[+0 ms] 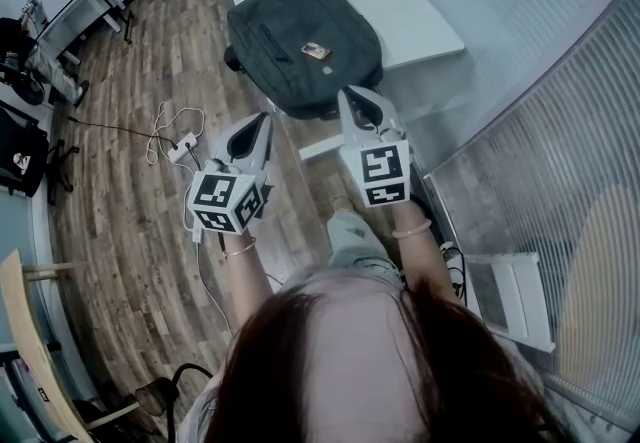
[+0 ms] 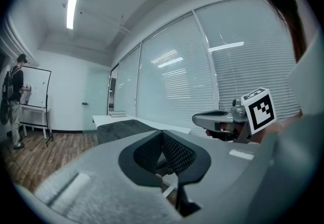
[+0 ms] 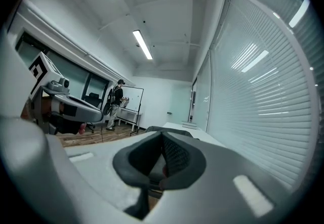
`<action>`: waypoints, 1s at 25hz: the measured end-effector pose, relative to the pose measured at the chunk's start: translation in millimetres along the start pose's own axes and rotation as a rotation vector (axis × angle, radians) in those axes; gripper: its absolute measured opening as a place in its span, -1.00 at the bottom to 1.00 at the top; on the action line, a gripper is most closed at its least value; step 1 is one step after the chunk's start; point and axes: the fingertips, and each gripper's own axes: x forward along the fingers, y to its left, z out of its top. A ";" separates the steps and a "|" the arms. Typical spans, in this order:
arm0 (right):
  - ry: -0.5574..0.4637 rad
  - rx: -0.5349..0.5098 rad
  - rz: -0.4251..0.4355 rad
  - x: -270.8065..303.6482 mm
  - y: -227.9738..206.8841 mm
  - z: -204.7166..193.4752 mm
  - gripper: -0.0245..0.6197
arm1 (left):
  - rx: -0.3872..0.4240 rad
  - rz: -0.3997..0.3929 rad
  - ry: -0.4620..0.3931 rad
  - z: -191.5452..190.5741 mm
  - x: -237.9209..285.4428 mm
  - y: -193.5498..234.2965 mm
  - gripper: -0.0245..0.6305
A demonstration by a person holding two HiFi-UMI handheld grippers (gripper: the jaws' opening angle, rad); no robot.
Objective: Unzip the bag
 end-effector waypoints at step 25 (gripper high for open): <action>-0.049 0.027 -0.022 -46.1 35.6 26.6 -0.91 | 0.018 0.060 -0.083 12.3 -62.1 -13.1 -0.89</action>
